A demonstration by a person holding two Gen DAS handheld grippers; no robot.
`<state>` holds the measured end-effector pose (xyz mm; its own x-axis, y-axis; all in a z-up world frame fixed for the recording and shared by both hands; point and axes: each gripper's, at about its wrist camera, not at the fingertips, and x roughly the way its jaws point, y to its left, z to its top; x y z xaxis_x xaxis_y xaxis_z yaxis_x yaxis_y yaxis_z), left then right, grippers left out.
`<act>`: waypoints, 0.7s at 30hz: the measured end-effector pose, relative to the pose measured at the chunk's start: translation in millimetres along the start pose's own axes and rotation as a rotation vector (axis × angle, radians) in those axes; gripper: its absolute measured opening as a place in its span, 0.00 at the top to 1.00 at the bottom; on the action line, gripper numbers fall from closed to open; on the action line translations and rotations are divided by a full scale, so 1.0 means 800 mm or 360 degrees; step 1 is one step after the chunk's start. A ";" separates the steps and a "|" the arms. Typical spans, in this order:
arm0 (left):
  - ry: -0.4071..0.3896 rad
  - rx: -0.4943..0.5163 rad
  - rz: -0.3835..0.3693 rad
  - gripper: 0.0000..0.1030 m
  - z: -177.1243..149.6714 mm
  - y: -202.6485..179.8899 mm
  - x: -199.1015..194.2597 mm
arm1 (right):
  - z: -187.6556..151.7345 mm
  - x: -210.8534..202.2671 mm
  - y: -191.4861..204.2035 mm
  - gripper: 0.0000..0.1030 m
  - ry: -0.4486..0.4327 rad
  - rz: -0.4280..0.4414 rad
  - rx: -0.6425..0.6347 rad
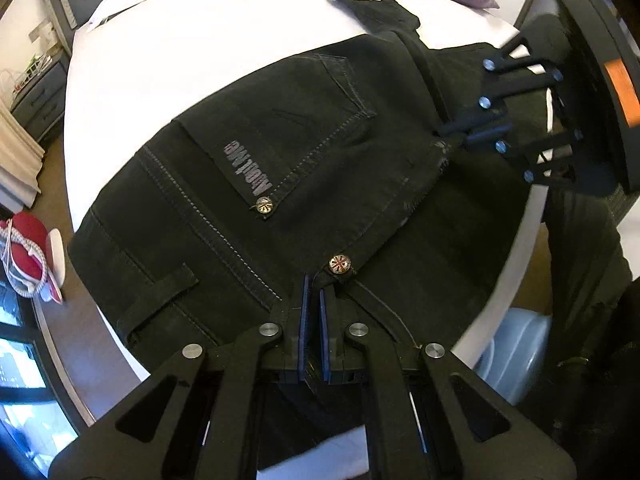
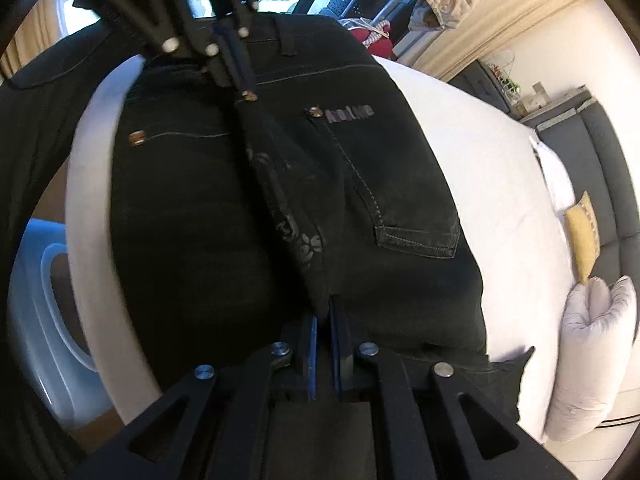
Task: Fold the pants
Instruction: 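Lift the jeans by the waistband with both grippers, hanging them up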
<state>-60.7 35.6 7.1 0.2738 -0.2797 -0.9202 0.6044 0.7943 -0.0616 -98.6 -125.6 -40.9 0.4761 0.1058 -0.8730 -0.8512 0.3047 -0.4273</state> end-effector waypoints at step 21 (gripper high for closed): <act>0.0039 0.0079 -0.0039 0.96 -0.011 -0.024 -0.023 | 0.010 -0.008 0.024 0.94 0.0053 -0.0114 -0.0009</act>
<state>-84.4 30.3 21.8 0.2404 -0.2853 -0.9278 0.6473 0.7594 -0.0658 -116.1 -112.5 -41.8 0.5284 0.0522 -0.8474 -0.8164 0.3053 -0.4903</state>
